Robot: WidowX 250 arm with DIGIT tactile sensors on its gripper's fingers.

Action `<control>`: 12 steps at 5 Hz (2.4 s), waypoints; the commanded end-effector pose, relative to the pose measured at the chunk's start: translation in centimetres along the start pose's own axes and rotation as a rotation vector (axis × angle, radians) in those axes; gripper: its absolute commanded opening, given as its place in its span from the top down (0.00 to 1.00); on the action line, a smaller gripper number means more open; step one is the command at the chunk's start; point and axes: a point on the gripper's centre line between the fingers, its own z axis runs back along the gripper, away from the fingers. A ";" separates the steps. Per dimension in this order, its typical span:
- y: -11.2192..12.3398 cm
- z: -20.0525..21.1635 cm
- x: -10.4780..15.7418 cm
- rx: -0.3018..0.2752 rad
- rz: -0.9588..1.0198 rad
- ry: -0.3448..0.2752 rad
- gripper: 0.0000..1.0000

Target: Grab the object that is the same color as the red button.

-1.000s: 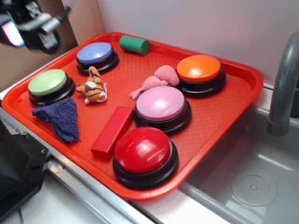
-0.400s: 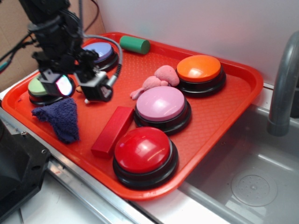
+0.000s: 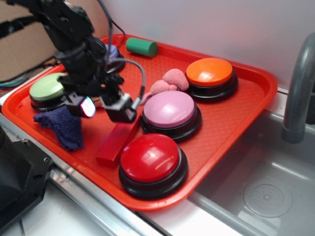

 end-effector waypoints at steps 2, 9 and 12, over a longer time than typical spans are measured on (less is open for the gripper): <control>-2.1 -2.3 -0.6 -0.037 -0.045 0.016 0.00; 2.7 6.8 3.2 0.166 0.072 0.030 1.00; 2.9 15.7 6.5 0.071 0.077 -0.095 1.00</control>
